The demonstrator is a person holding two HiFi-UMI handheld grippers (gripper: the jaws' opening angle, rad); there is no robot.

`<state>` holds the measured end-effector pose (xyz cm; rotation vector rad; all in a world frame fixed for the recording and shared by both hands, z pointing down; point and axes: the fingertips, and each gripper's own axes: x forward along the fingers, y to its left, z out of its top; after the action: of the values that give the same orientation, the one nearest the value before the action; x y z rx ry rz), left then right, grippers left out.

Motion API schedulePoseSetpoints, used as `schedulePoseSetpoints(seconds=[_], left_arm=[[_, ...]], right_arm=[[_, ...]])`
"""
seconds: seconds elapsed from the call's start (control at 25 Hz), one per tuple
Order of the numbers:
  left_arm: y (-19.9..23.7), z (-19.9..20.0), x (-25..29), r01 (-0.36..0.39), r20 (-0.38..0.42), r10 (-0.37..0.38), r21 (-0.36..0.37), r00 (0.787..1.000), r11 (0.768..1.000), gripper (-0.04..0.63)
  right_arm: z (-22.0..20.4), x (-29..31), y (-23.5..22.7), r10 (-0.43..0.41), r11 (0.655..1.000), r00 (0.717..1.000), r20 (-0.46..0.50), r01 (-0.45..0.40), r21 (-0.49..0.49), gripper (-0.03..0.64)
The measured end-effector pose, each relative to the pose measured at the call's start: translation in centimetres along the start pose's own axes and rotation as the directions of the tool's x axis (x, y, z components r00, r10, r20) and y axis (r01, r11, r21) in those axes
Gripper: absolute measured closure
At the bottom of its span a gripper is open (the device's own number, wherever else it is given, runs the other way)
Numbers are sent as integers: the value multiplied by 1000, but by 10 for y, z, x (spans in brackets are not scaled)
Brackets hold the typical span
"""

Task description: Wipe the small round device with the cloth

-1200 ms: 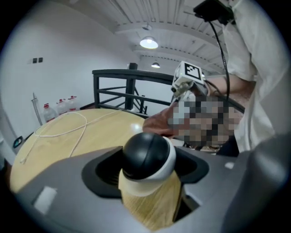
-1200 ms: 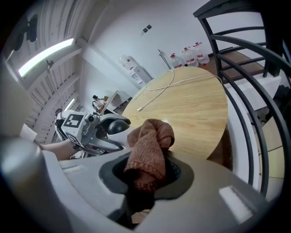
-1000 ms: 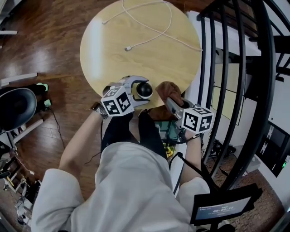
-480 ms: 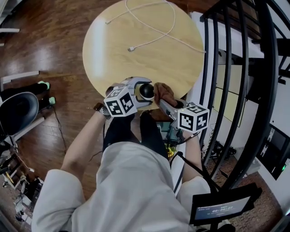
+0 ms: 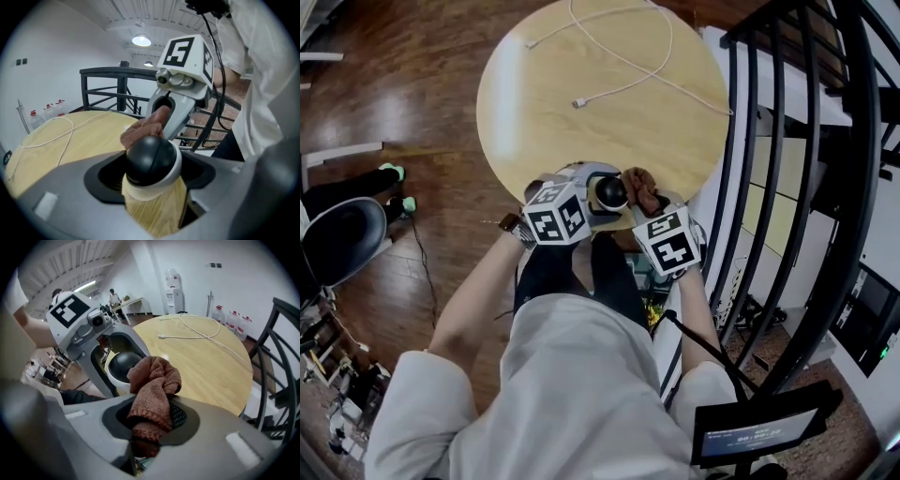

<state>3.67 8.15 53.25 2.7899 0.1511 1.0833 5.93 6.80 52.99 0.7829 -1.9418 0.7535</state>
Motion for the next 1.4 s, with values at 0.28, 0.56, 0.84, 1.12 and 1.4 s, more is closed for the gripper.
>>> schedulePoseSetpoints(seconds=[0.28, 0.56, 0.84, 1.12, 1.4], left_arm=[[-2, 0, 0, 5, -8, -5, -2, 1000, 1000, 242], [-3, -1, -1, 14, 3, -14, -16, 1000, 1000, 239], [1, -10, -3, -84, 15, 89, -206, 996, 975, 198], [-3, -13, -5, -284, -29, 324, -559, 946, 779, 198], [7, -5, -2, -423, -96, 445, -540, 890, 728, 218]], right_arm=[[-8, 15, -2, -2, 1000, 997, -72, 3, 10, 528], [-32, 36, 2, 22, 998, 986, -163, -11, 70, 528], [-45, 41, 0, 11, 996, 981, -195, 8, 94, 528], [-54, 28, -12, 11, 991, 988, -156, 10, 130, 529], [-55, 16, -22, 11, 975, 995, -101, 12, 221, 528]])
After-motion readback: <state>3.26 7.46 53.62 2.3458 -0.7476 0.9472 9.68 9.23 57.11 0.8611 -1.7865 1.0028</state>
